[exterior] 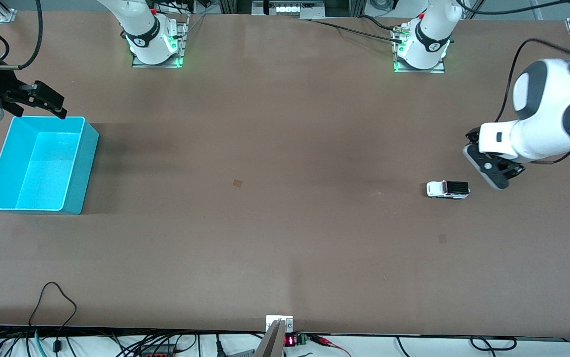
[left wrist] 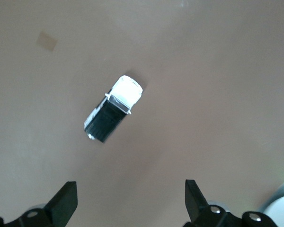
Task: Wind and store white jeep toy
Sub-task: 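Lower the left gripper and grasp the white jeep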
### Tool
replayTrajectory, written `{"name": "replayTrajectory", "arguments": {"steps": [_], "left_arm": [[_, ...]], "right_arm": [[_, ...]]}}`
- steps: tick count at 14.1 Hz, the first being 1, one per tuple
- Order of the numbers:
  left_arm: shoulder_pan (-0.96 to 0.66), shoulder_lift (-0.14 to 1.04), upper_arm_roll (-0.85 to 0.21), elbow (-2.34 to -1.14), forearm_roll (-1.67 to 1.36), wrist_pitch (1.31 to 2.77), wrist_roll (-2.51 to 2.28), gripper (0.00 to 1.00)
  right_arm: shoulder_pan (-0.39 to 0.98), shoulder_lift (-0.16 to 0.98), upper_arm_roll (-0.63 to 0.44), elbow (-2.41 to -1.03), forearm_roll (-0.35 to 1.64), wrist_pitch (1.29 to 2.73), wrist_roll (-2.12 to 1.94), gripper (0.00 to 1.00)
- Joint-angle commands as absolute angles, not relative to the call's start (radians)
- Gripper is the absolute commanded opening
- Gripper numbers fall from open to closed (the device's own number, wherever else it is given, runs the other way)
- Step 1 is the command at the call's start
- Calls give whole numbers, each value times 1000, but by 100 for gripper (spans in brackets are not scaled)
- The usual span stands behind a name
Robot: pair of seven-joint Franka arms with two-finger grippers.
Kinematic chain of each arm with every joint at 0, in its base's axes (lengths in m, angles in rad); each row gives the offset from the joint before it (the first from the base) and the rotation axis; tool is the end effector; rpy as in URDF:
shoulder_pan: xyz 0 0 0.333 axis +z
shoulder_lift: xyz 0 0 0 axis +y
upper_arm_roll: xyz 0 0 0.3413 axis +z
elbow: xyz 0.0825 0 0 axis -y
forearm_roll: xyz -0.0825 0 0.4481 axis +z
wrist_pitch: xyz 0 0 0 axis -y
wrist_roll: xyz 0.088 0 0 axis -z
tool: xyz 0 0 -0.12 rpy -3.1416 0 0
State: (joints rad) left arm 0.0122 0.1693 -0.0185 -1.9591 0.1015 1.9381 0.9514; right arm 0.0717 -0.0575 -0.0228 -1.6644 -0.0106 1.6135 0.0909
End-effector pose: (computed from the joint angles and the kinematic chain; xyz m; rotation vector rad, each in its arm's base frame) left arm 0.6267 0.0044 0.3543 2.7323 -1.4984 -0.3271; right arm 0.6017 0.0279 0.6253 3.1321 -0.0651 0.0113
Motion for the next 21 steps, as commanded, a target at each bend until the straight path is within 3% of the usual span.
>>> {"name": "replayTrajectory", "arguments": {"steps": [1, 9, 15, 16, 17, 18, 19, 20, 21], "left_arm": [[55, 245, -20, -1985, 141, 2087, 1215, 100], [75, 304, -21, -2220, 144, 2548, 1417, 100], [72, 390, -23, -2220, 144, 2663, 1448, 99], [72, 397, -23, -2220, 144, 2675, 1450, 95], [72, 397, -25, -2220, 144, 2675, 1451, 83], [71, 396, -25, -2220, 144, 2674, 1451, 55], [69, 397, -25, -2220, 143, 2674, 1451, 42], [69, 399, -25, -2220, 144, 2674, 1450, 33], [68, 402, -25, -2220, 143, 2668, 1448, 29]], "right_arm": [[71, -54, -21, -1652, -14, 1609, 78, 100], [71, -52, -21, -1651, -14, 1609, 78, 100], [72, -52, -21, -1651, -14, 1609, 78, 100], [72, -52, -21, -1652, -14, 1609, 78, 100], [72, -52, -21, -1651, -14, 1609, 78, 100], [72, -52, -21, -1651, -14, 1609, 78, 100], [72, -52, -21, -1652, -14, 1609, 78, 100], [72, -51, -21, -1651, -14, 1609, 77, 100], [72, -48, -21, -1652, -14, 1609, 78, 100]]}}
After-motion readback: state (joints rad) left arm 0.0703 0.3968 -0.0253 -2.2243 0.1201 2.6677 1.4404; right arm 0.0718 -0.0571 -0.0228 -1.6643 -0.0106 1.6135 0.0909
